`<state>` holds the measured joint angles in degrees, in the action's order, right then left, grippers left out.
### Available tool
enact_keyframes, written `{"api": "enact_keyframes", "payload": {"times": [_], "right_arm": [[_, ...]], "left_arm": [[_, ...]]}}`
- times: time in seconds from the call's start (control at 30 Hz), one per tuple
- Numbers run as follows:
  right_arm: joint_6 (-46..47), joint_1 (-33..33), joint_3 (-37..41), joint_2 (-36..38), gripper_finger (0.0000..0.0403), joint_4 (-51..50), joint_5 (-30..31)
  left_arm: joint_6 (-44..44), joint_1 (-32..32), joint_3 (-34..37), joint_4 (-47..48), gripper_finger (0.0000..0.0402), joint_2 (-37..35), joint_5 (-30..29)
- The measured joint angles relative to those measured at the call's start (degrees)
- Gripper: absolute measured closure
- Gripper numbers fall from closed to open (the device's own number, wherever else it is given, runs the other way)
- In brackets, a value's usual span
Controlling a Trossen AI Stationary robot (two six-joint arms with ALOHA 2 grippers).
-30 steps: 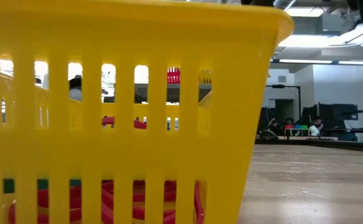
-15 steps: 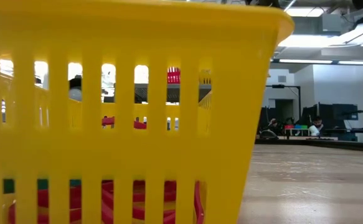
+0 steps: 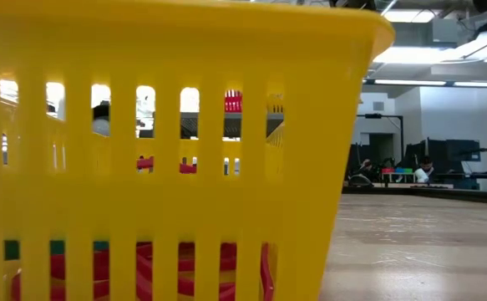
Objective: Pick & Place Office Desk Supplies
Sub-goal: Put the yellow bin on the shelf
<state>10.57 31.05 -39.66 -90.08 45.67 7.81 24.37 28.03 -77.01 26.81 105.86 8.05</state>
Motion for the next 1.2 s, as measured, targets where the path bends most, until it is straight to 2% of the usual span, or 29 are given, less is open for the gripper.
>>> {"api": "enact_keyframes", "payload": {"times": [0.17,0.23,0.3,0.43,0.77,1.0,1.2], "right_arm": [[-0.58,0.0,-0.01,0.02,0.0179,-0.12,0.68],[-1.41,0.09,0.0,0.51,0.0179,-0.28,3.58],[-2.68,0.63,0.0,1.39,0.0179,-0.45,6.82],[-6.67,2.77,0.0,3.7,0.0179,-0.82,12.18],[-12.74,7.83,-0.02,6.19,0.0179,0.45,19.01],[-12.66,7.82,-0.02,6.19,0.0179,0.28,19.35],[-12.52,7.82,-0.02,6.19,0.0179,0.22,19.33]], "left_arm": [[-0.1,-1.17,0.0,0.18,0.0358,0.0,-0.65],[-0.69,-1.24,0.0,0.39,0.0385,0.0,-1.53],[-1.78,-1.11,0.0,0.37,0.0396,0.0,-2.67],[-2.13,-1.11,0.01,0.61,0.0393,0.0,-5.27],[-2.04,-1.98,5.09,-4.82,0.0399,0.46,-5.16],[-1.65,-2.4,7.5,-9.15,0.0399,0.44,-5.06],[-1.59,-2.4,7.5,-9.17,0.04,0.44,-5.01]]}}
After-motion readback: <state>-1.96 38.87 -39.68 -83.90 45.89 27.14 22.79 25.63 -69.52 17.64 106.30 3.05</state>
